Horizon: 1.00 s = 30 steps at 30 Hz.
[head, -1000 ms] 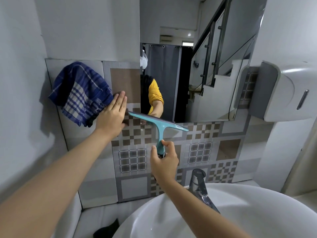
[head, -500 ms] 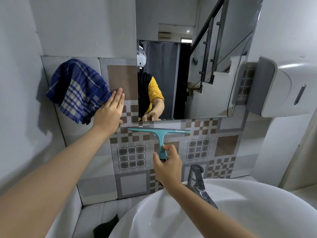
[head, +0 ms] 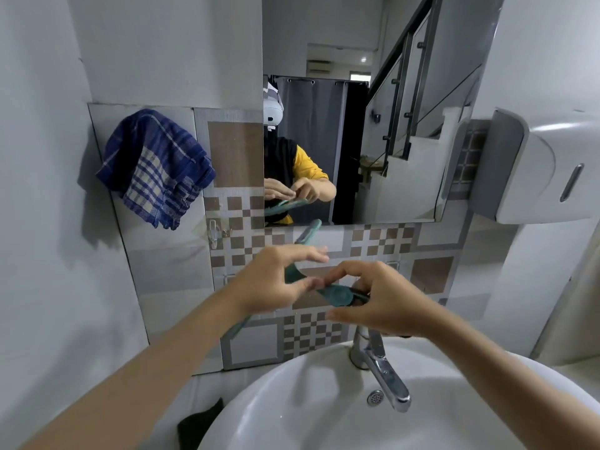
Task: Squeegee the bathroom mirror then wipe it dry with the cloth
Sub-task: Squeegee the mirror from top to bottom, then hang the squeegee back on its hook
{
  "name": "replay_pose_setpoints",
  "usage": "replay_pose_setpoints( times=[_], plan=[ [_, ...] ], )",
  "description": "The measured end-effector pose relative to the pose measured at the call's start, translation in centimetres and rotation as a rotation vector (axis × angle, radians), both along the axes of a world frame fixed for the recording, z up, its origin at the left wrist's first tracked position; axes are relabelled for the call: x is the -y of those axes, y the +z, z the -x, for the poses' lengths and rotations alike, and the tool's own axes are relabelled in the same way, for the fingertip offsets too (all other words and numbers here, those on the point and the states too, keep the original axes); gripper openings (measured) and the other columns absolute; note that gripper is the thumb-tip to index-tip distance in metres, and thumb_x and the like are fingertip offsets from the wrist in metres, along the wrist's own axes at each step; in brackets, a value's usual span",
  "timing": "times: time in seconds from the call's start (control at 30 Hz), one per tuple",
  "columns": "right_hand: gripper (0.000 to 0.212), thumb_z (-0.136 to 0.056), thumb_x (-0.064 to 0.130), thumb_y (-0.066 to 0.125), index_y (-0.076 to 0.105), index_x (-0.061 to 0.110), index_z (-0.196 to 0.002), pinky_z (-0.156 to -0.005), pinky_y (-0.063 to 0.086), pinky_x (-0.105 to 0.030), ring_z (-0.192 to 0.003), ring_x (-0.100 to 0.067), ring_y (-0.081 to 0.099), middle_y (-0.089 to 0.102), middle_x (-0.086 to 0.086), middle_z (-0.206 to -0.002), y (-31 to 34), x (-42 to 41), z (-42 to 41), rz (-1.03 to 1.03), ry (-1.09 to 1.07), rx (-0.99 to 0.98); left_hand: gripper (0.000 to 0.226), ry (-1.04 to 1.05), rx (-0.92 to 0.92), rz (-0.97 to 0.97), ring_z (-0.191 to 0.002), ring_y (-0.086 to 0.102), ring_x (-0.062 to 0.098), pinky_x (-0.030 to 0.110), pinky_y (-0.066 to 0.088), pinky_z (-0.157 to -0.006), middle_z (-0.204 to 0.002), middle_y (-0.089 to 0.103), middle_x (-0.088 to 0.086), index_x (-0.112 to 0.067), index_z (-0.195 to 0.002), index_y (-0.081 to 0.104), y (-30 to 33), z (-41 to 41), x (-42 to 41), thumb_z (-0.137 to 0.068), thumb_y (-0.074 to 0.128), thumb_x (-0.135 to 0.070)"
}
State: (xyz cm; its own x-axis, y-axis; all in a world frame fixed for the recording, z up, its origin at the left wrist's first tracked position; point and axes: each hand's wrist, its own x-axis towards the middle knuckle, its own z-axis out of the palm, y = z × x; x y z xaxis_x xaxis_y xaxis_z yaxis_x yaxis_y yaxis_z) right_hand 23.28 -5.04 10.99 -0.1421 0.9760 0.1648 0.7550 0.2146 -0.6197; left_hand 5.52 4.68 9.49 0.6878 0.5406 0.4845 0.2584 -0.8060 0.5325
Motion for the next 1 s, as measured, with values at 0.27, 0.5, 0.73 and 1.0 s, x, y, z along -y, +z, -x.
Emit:
replay_pose_setpoints(
  times=[0.27,0.5,0.73,1.0],
  plan=[
    [0.033,-0.069,0.040,0.081,0.063,0.038,-0.096,-0.057,0.043,-0.009,-0.072,0.010,0.057,0.065,0.014,-0.082,4.2,-0.2,-2.5,-0.134,0.150,0.409,0.018,-0.055,0.029,0.109,-0.082,0.068,0.010,0.028,0.056,-0.078,-0.086,0.070,0.001,-0.012,-0.090,0.060,0.5,-0.1,2.5,-0.077,0.071,-0.005],
    [0.042,-0.063,0.054,0.077,0.070,0.035,-0.100,-0.085,0.048,-0.040,-0.101,-0.005,0.044,0.057,0.005,-0.108,5.1,-1.9,-2.4,-0.649,0.124,0.398,0.016,0.024,0.259,0.175,-0.078,0.070,0.020,0.035,0.057,-0.077,-0.082,0.070,0.008,-0.009,-0.083,0.063,0.5,1.7,3.0,-0.074,0.071,0.002],
    [0.086,-0.063,0.020,0.088,0.045,0.024,-0.137,-0.091,0.055,-0.039,-0.103,-0.019,0.063,0.045,-0.002,-0.132,3.2,-4.2,2.7,-0.636,0.077,-0.075,0.018,0.185,0.543,0.205,-0.077,0.069,0.024,0.030,0.057,-0.075,-0.081,0.070,0.005,-0.011,-0.082,0.064,-0.8,4.4,2.6,-0.073,0.070,0.003],
    [0.068,-0.074,-0.002,0.077,0.047,0.019,-0.132,-0.069,0.060,-0.026,-0.076,-0.012,0.069,0.065,0.002,-0.091,-0.2,-8.5,10.5,-0.367,0.090,-0.541,0.015,0.457,0.649,0.123,-0.078,0.067,0.016,0.024,0.056,-0.071,-0.085,0.066,0.006,-0.005,-0.085,0.061,-4.8,8.3,0.3,-0.074,0.071,-0.005]
  ],
)
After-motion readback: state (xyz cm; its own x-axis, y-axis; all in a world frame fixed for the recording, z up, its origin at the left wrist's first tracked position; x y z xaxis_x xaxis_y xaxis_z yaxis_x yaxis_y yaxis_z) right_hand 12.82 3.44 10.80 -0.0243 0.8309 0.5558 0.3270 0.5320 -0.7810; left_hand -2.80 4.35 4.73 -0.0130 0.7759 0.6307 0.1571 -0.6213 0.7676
